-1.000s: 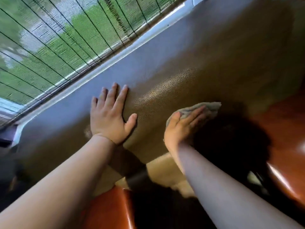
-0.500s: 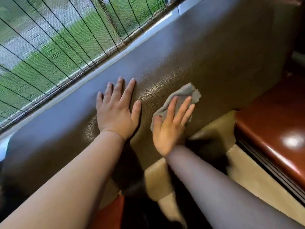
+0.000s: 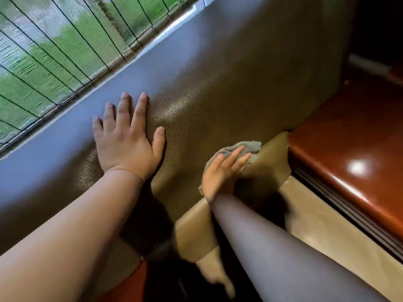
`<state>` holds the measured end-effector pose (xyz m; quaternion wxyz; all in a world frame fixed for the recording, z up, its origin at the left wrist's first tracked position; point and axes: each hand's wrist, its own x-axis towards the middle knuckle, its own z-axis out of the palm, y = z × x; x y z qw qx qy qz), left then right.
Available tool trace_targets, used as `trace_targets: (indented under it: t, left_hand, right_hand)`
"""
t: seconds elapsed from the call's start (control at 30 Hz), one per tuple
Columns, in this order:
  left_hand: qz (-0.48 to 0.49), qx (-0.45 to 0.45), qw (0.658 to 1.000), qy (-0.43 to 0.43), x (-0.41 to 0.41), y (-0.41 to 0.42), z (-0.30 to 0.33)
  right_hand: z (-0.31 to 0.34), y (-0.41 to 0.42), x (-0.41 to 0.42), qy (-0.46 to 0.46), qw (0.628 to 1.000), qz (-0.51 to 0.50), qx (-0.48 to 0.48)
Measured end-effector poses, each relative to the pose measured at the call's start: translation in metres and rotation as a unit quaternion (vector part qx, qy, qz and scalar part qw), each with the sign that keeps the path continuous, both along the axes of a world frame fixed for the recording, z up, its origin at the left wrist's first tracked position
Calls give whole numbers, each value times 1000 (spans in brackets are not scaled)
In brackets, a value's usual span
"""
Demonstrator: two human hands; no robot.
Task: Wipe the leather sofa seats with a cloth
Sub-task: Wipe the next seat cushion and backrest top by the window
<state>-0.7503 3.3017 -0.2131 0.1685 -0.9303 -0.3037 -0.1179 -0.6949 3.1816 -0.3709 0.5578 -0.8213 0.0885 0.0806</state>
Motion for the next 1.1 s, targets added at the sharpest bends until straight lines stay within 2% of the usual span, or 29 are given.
trace_targets:
  t: [0.07,0.17,0.23,0.3,0.4,0.5,0.63,0.7,0.77,0.83,0.9,0.93,1.0,1.1]
  left_hand:
    - [6,1,1000,1,-1,0,1]
    - [3,1,1000,2,-1,-1,2]
    - [1,4,1000,0,-2,-1,2]
    - [1,9,1000,-2,-2,-1,2]
    - [-3,11,1000,-2,-4,-2,0]
    - [-3,15,1000,-4,-3,0,-2]
    - [0,6,1000,-5,-3,1,-2]
    - [-4,-6,1000,-2,-5,0,1]
    - [-4,-20,1000,1,-6,-2,9]
    - [-8,-76,997,4,-5,-4,19]
    - [-41,-126,991,9,-21,-2,29]
    - [-73,-127,989,21,-40,2,31]
    - [-118,-100,986,68,-94,23,35]
    - [-69,-112,987,89,-167,60,43]
  right_hand:
    - [33,11,4,-9,999,33,30]
    - [85,26,6,-122,986,99,58]
    - [75,22,6,-192,973,120,31]
    - [32,7,1,-215,970,114,-1]
    - [-24,-17,-13,-106,990,90,-26]
    - [-4,-4,-22,-21,998,63,0]
    - [70,34,-39,-120,983,127,59]
    - [63,30,-46,-169,972,160,41]
    - [23,14,-54,-168,968,188,-12]
    - [-14,2,-63,-81,982,164,-53]
    - [-15,3,-69,17,989,134,-54]
    - [-2,9,-70,29,988,140,-50]
    - [42,27,-74,-37,984,175,0]
    - [112,42,-96,-223,939,261,36]
